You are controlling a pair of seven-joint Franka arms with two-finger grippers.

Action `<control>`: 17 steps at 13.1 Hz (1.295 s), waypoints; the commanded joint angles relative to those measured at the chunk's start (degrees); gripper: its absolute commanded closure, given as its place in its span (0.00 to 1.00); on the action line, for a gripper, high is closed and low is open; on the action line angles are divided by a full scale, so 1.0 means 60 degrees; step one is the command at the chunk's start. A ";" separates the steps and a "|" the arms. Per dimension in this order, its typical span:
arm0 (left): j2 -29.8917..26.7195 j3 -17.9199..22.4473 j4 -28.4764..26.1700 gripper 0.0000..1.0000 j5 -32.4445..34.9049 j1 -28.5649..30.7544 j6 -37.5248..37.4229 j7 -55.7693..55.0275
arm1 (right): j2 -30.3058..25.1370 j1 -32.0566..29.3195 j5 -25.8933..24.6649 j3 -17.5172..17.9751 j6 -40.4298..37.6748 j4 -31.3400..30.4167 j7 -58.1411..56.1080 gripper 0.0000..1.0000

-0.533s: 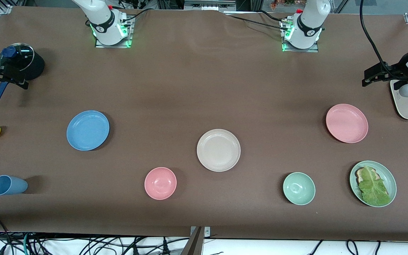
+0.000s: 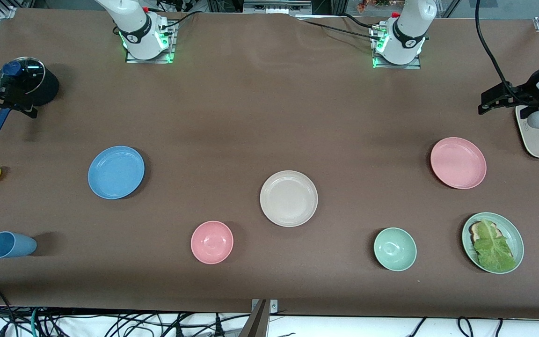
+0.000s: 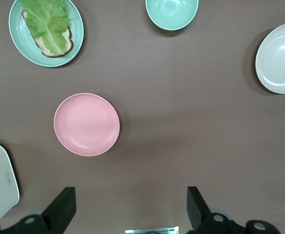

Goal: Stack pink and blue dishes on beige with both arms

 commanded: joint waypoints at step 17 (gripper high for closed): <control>0.1406 0.0044 0.0229 0.00 0.0161 0.0005 0.0086 -0.0160 | -0.0222 0.0025 -0.0059 0.0026 -0.0039 -0.0212 0.0152 0.00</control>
